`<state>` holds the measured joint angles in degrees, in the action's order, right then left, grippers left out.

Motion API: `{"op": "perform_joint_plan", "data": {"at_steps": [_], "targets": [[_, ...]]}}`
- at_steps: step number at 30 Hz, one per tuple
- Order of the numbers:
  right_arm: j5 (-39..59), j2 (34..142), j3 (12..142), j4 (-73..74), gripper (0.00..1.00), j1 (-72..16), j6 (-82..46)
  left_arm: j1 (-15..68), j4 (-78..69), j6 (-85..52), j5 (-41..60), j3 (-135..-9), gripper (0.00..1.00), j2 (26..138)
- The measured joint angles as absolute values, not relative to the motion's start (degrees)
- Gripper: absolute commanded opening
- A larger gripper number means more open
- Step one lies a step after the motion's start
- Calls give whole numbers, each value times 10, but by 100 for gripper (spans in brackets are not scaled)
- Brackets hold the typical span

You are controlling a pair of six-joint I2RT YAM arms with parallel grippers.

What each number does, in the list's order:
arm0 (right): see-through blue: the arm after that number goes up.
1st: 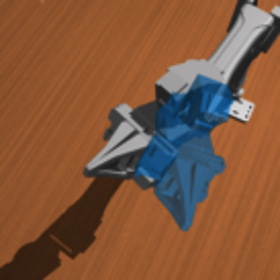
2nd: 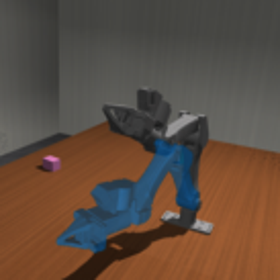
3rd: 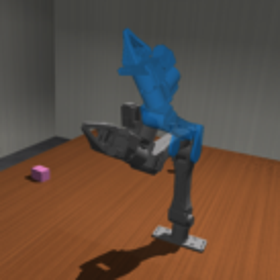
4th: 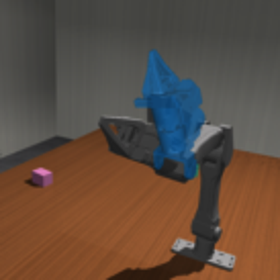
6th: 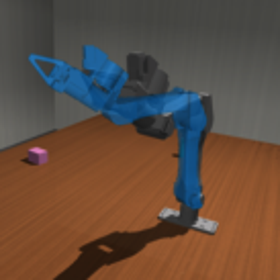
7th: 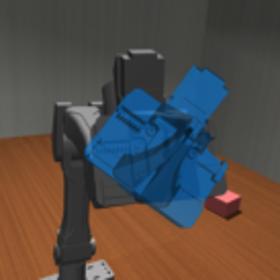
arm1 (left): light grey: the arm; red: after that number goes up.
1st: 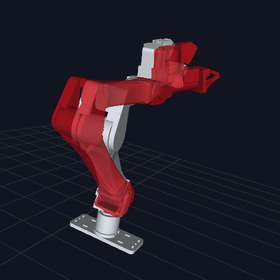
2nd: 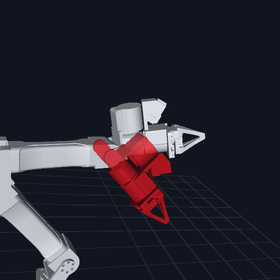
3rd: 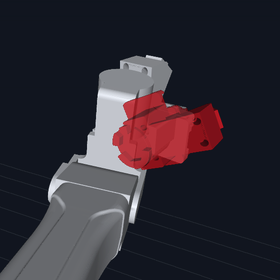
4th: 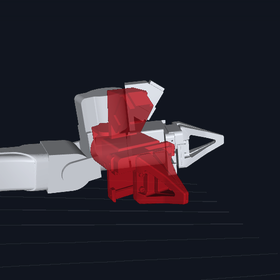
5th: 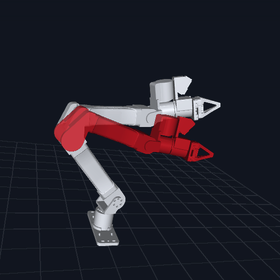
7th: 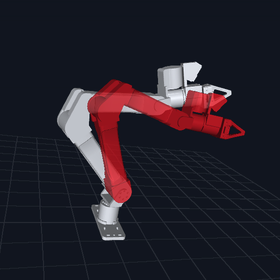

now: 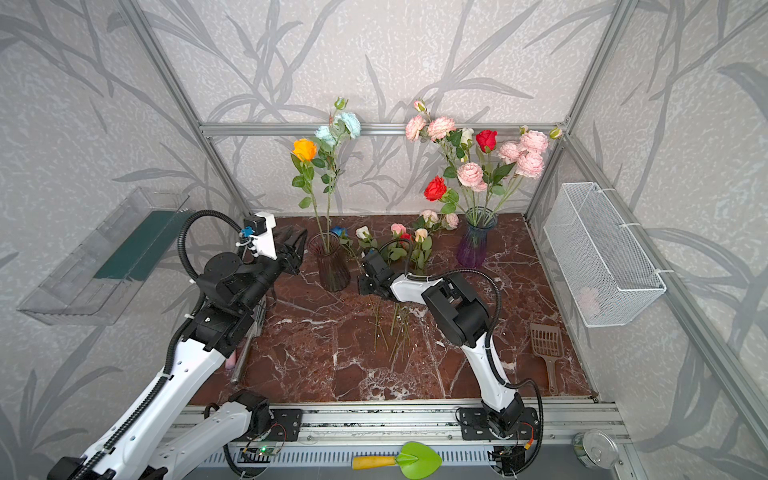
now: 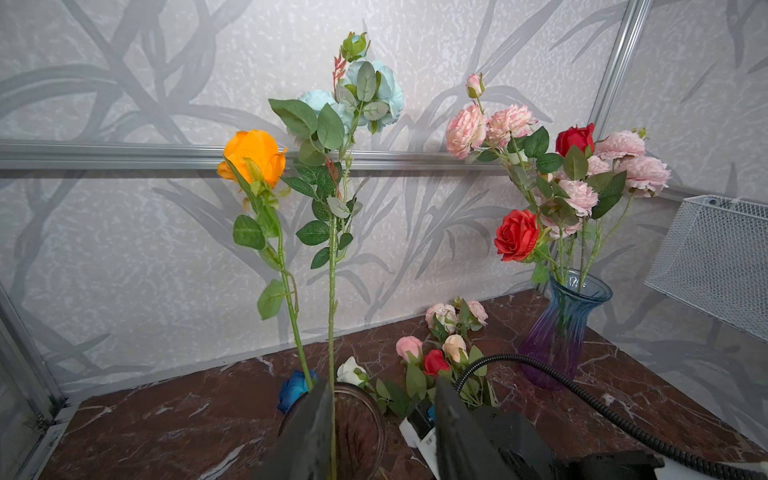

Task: Arrange the flowers into the vase
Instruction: 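Grasp and lift the blue rose stem with the right gripper while the left releases, then grasp the blue rose stem with the left gripper above the right gripper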

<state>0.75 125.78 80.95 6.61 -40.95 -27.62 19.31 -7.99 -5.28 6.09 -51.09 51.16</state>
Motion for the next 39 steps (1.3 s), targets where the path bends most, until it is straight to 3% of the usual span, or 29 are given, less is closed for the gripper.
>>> {"op": "perform_joint_plan", "data": {"at_steps": [9,14,20,31,39], "targets": [[-9,1144,703,173,0,-387,-334,222,-94,-59,61,-506,43,503],[1,1069,648,245,0,-381,-357,242,-95,-66,82,-505,56,513],[0,965,553,331,0,-380,-384,248,-95,-103,135,-506,64,547],[-21,782,377,455,0,-401,-340,244,-113,-208,297,-523,61,637],[-22,715,366,493,0,-444,-283,243,-222,-324,444,-540,54,723]]}}
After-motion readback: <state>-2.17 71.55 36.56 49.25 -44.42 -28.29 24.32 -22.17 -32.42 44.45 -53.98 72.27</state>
